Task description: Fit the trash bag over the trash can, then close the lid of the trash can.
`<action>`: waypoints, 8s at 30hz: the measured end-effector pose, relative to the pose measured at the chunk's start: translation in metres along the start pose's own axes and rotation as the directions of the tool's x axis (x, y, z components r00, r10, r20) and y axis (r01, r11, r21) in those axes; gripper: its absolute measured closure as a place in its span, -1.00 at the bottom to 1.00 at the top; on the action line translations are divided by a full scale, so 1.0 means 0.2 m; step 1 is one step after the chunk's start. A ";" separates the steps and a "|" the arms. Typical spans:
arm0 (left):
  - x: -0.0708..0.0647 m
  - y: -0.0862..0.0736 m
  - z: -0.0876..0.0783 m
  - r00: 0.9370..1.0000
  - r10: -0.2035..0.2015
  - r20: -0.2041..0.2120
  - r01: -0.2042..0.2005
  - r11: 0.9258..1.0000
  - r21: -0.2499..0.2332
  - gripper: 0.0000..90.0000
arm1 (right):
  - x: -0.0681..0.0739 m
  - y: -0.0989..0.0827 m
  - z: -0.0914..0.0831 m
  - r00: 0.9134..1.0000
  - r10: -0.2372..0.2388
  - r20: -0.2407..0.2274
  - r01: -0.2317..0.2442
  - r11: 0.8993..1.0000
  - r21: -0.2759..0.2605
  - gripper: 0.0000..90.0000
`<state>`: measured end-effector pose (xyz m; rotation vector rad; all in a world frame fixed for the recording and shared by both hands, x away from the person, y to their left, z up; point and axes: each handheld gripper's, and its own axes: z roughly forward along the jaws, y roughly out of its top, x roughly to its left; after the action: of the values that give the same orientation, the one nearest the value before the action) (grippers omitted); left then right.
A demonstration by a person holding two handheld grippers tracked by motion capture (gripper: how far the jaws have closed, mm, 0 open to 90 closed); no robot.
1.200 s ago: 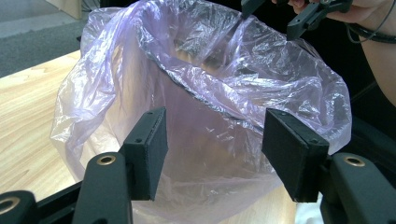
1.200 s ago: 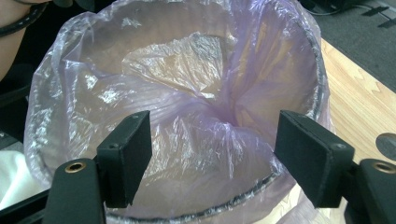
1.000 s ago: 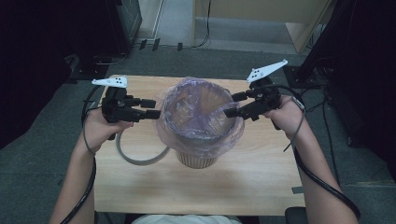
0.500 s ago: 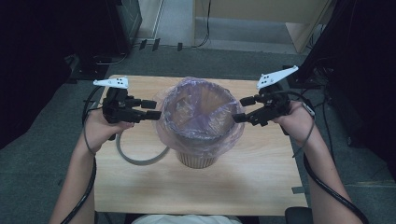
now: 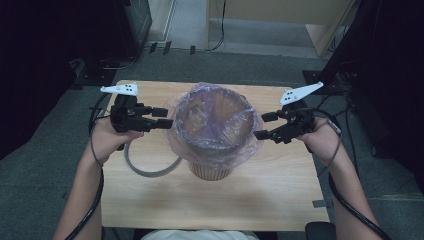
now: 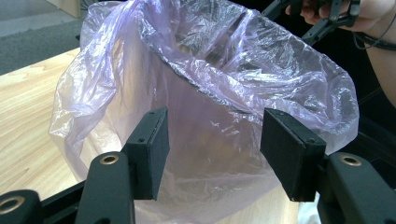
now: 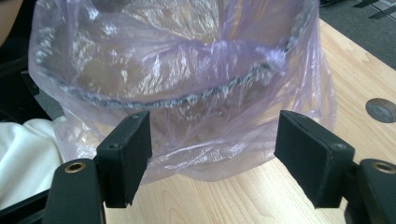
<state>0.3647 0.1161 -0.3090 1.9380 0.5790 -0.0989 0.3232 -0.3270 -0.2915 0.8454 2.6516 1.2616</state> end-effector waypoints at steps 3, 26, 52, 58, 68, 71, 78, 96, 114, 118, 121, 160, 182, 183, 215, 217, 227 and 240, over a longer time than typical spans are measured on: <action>0.00 0.00 0.00 1.000 0.000 0.000 0.000 1.000 -0.004 -0.08 | 0.00 -0.03 0.03 1.000 0.002 0.001 -0.002 1.000 0.000 -0.39; 0.04 -0.04 -0.01 1.000 -0.010 -0.013 0.010 1.000 -0.029 -0.06 | -0.07 -0.27 0.24 0.999 -0.009 0.054 0.011 0.999 -0.049 -0.43; 0.12 -0.10 -0.03 0.997 -0.059 -0.050 0.059 0.998 -0.008 -0.08 | -0.13 -0.47 0.43 0.992 0.074 0.103 -0.059 0.988 -0.144 -0.51; 0.12 -0.10 -0.03 0.997 -0.058 -0.053 0.058 0.998 -0.003 -0.08 | -0.12 -0.47 0.43 0.992 0.057 0.114 -0.041 0.990 -0.136 -0.51; 0.15 -0.11 -0.05 0.996 -0.069 -0.064 0.068 0.998 -0.010 -0.08 | -0.13 -0.52 0.43 0.992 0.069 0.108 -0.055 0.990 -0.132 -0.51; 0.15 -0.12 -0.05 0.995 -0.070 -0.064 0.070 0.998 -0.008 -0.08 | -0.15 -0.54 0.46 0.991 0.100 0.095 -0.086 0.986 -0.143 -0.51; 0.15 -0.12 -0.02 0.996 -0.069 -0.057 0.069 0.998 0.002 -0.08 | -0.16 -0.55 0.51 0.989 0.106 0.107 -0.091 0.986 -0.139 -0.51; 0.17 -0.14 -0.03 0.994 -0.077 -0.076 0.078 0.997 0.015 -0.07 | -0.12 -0.51 0.33 0.991 0.064 0.113 -0.043 0.983 -0.181 -0.50; 0.27 -0.22 -0.11 0.982 -0.081 -0.173 0.087 0.996 0.024 -0.09 | -0.23 -0.65 0.45 0.980 0.100 0.174 -0.083 0.991 -0.106 -0.49; 0.29 -0.23 -0.12 0.980 -0.078 -0.183 0.083 0.996 0.020 -0.11 | -0.24 -0.65 0.50 0.980 0.092 0.176 -0.078 0.993 -0.085 -0.49; 0.31 -0.25 -0.12 0.978 -0.075 -0.196 0.082 0.996 0.024 -0.13 | -0.24 -0.65 0.53 0.980 0.094 0.177 -0.081 0.994 -0.076 -0.49; 0.49 -0.47 -0.09 0.955 -0.100 -0.280 0.114 0.993 0.033 -0.18 | -0.29 -0.75 0.78 0.966 0.077 0.247 -0.079 0.997 -0.002 -0.52; 0.57 -0.60 -0.07 0.930 -0.090 -0.355 0.118 0.991 0.059 -0.21 | -0.30 -0.76 0.84 0.963 0.060 0.262 -0.058 0.998 -0.015 -0.69; 0.57 -0.61 -0.07 0.929 -0.093 -0.358 0.122 0.991 0.060 -0.21 | -0.30 -0.76 0.84 0.963 0.061 0.263 -0.059 0.998 -0.014 -0.69; 0.69 -0.78 -0.10 0.870 -0.138 -0.473 0.200 0.976 0.082 -0.21 | -0.29 -0.75 0.85 0.952 0.091 0.291 -0.088 0.996 -0.023 -0.70; 0.69 -0.79 -0.10 0.867 -0.142 -0.478 0.205 0.975 0.083 -0.21 | -0.29 -0.75 0.85 0.952 0.091 0.292 -0.088 0.996 -0.023 -0.70; 0.71 -0.82 -0.10 0.853 -0.148 -0.500 0.227 0.969 0.101 -0.21 | -0.28 -0.75 0.86 0.950 0.095 0.296 -0.092 0.995 -0.024 -0.70; 0.73 -0.85 -0.07 0.829 -0.137 -0.543 0.261 0.953 0.156 -0.19 | -0.28 -0.75 0.86 0.949 0.098 0.300 -0.095 0.995 -0.025 -0.70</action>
<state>0.4158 0.2345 -0.4926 2.1237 1.1849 0.2594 0.3561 -0.3136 -0.5236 1.0826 2.3873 1.0641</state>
